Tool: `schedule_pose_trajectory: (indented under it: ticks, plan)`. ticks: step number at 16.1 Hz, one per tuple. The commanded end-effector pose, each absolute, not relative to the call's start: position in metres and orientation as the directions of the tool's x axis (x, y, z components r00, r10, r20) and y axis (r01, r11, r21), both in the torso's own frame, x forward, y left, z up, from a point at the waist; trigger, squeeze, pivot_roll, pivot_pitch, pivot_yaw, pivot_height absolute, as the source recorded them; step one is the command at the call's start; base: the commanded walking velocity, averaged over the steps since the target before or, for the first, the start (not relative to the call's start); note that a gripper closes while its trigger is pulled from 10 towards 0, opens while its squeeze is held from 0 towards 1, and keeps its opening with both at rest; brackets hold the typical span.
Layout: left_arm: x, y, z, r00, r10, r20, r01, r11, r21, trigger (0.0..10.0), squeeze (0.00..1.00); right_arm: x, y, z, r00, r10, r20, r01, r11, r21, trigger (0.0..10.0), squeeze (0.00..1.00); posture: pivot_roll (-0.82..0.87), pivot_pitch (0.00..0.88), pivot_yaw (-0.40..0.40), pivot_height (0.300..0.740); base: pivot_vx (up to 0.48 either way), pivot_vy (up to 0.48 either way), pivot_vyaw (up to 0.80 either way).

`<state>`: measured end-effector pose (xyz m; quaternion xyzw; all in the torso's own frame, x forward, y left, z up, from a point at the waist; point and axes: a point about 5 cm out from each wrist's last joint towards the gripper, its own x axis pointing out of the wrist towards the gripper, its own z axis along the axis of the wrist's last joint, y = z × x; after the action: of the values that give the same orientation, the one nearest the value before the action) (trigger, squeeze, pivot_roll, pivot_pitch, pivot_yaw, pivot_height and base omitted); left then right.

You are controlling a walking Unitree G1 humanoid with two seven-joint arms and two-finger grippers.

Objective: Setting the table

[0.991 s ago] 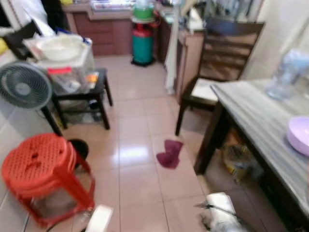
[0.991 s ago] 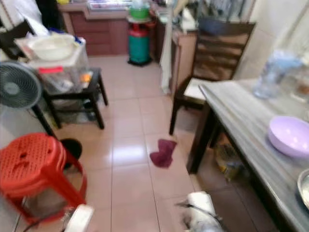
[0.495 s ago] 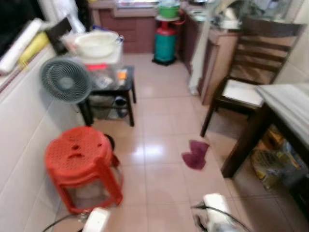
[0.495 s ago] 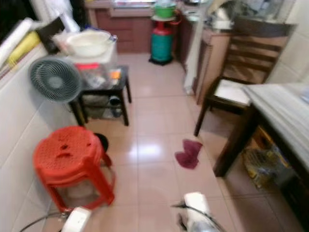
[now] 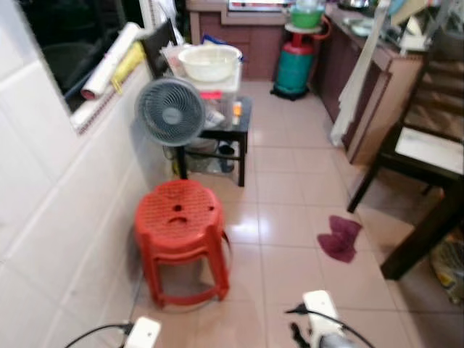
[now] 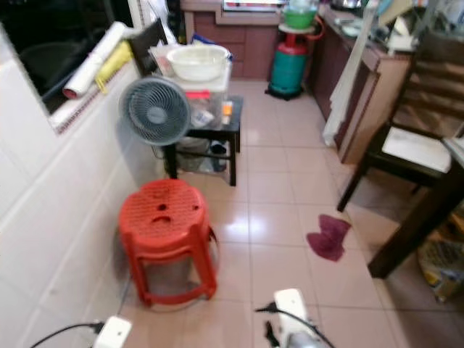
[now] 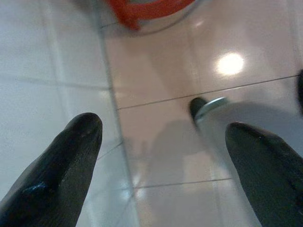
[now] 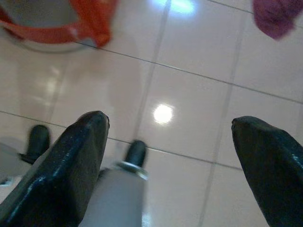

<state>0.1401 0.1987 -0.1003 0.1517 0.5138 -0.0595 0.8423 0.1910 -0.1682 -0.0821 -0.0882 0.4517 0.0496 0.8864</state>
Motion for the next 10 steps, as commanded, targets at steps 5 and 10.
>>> schedule_pose_trajectory:
  ticks: [5,10]
  plan:
    - [0.140,0.199,-0.100,0.471,0.073,-0.879,0.279,0.933,0.227,10.0,0.00,0.189,-0.181,-0.082,0.582,-0.009,-0.813,-0.182,0.973,-0.140,10.0,0.00,-0.12,0.000,0.004,0.740,0.000,0.000,0.00]
    - [0.152,0.213,-0.094,0.487,0.103,-0.867,0.268,0.927,0.261,10.0,0.00,0.192,-0.175,-0.081,0.580,0.010,-0.814,-0.230,0.961,-0.152,10.0,0.00,-0.09,0.000,-0.004,0.740,0.000,0.000,0.48]
